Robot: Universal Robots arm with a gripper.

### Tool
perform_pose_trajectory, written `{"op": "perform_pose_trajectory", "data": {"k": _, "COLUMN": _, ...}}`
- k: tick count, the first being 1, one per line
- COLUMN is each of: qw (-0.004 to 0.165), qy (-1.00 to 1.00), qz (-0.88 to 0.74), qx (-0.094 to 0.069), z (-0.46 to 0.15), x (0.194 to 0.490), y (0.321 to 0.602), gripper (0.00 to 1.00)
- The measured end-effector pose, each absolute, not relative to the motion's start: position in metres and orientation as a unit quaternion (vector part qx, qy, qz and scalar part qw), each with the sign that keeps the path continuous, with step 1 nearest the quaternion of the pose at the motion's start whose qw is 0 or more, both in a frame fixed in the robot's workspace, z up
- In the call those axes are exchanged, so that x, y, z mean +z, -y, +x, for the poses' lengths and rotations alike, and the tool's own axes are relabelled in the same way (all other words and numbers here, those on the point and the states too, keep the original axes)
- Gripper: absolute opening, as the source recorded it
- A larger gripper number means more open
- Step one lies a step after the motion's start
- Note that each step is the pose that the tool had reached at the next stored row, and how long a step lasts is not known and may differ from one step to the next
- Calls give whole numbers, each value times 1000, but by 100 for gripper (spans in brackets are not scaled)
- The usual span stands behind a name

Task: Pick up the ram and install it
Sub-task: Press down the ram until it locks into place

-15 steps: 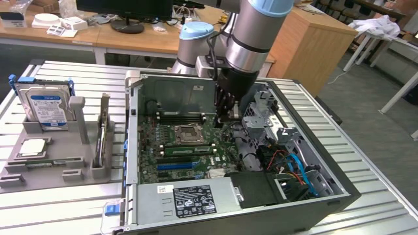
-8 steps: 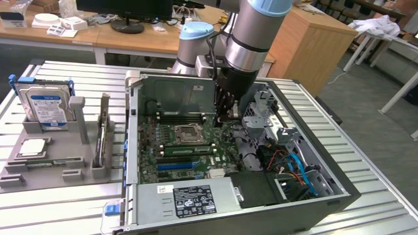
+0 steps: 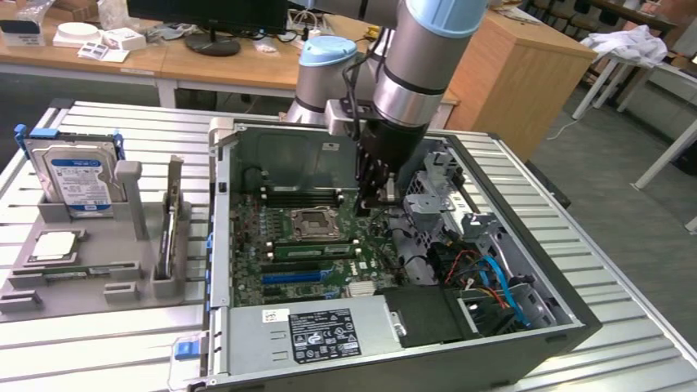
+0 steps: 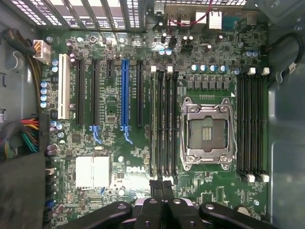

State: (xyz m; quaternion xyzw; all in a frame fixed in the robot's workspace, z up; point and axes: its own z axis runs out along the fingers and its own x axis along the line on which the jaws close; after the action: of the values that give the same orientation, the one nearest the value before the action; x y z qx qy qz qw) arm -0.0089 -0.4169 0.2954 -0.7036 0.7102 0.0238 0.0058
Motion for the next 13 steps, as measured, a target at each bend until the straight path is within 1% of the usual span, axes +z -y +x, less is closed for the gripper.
{"op": "perform_pose_trajectory", "data": {"k": 13, "qw": 6, "qy": -710, "qz": -704, "qx": 24, "z": -5, "x": 291, "y": 417, "gripper": 11}}
